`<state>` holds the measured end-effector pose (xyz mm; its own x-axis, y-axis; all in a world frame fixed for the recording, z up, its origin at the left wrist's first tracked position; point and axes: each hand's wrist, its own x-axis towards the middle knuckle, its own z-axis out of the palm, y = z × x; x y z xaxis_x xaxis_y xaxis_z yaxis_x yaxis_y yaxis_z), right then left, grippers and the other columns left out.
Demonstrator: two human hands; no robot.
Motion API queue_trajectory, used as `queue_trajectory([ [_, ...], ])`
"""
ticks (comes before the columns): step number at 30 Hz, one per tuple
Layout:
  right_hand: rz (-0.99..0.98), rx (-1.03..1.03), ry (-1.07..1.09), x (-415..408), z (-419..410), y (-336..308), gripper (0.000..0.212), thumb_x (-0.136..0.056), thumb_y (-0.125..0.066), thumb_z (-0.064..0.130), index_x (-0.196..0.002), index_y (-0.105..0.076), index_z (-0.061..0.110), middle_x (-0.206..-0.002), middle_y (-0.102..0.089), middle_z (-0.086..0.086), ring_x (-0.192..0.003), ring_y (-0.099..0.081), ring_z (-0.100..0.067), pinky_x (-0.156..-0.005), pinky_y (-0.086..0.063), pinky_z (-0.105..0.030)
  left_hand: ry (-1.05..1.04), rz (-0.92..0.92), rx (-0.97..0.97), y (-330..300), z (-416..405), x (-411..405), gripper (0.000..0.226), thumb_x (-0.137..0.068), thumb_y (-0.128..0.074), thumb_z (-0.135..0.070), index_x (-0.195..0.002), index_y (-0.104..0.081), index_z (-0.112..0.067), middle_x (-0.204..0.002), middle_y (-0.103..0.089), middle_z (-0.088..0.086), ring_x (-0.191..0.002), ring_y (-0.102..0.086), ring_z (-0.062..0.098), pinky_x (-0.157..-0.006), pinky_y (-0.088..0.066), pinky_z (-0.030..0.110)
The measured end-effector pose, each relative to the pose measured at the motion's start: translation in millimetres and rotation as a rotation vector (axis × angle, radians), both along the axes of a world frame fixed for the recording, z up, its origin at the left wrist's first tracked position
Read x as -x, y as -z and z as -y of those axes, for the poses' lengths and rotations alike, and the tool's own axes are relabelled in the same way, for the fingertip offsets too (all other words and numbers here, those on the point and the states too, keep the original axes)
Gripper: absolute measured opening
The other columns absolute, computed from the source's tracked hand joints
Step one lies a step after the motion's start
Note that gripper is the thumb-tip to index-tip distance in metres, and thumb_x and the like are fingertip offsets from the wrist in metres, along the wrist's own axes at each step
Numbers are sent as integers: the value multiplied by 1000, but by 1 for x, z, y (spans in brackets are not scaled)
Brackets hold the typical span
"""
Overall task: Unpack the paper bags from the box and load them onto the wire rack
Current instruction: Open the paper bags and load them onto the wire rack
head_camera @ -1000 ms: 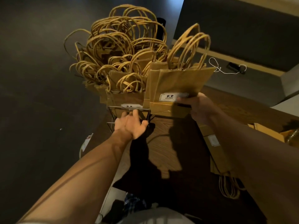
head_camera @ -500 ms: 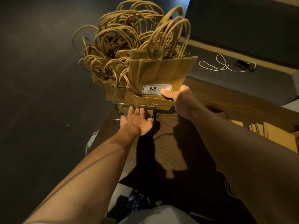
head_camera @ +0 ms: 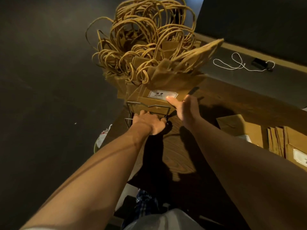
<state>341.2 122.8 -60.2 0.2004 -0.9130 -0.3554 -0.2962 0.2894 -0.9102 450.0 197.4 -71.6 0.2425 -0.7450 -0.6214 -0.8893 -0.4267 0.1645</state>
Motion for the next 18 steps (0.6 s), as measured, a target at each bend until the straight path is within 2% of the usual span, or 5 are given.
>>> queue_trajectory([
  [4, -72, 46, 10, 1, 0, 16, 39, -78, -81, 22, -113, -68, 11, -105, -70, 2, -99, -66, -17, -90, -49, -29, -121, -28, 223, -13, -7, -25, 47, -99, -43, -50, -112, -67, -12, -116, -66, 19, -107, -62, 38, -93, -50, 41],
  [9, -131, 114, -65, -1, 0, 21, 48, -79, -80, 29, -122, -64, 14, -108, -65, 8, -101, -60, -10, -92, -42, -24, -365, 16, 738, -5, -39, -87, 24, -96, -58, -35, -99, -59, -12, -101, -63, 14, -92, -61, 34, -80, -48, 41],
  [11, -109, 121, -99, -6, -1, 22, 51, -74, -83, 34, -120, -64, 20, -114, -68, 8, -104, -64, -14, -98, -48, -34, -347, -62, 872, 0, -45, -97, 19, -94, -65, -27, -94, -57, -10, -95, -64, 10, -85, -61, 28, -77, -50, 40],
  [13, -118, 130, -104, -10, 0, 28, 52, -69, -82, 45, -114, -64, 25, -113, -69, 9, -103, -66, -15, -97, -51, -41, -310, -104, 922, 4, -45, -101, 14, -94, -66, -25, -93, -62, -11, -89, -68, 6, -81, -64, 24, -75, -53, 38],
  [18, -164, 195, -146, -13, -1, 34, 56, -83, -76, 34, -130, -55, 13, -119, -63, 1, -107, -59, -16, -91, -41, -25, -287, -119, 894, 10, -40, -106, 12, -94, -66, -25, -96, -66, -14, -92, -69, 4, -84, -64, 21, -78, -53, 36],
])
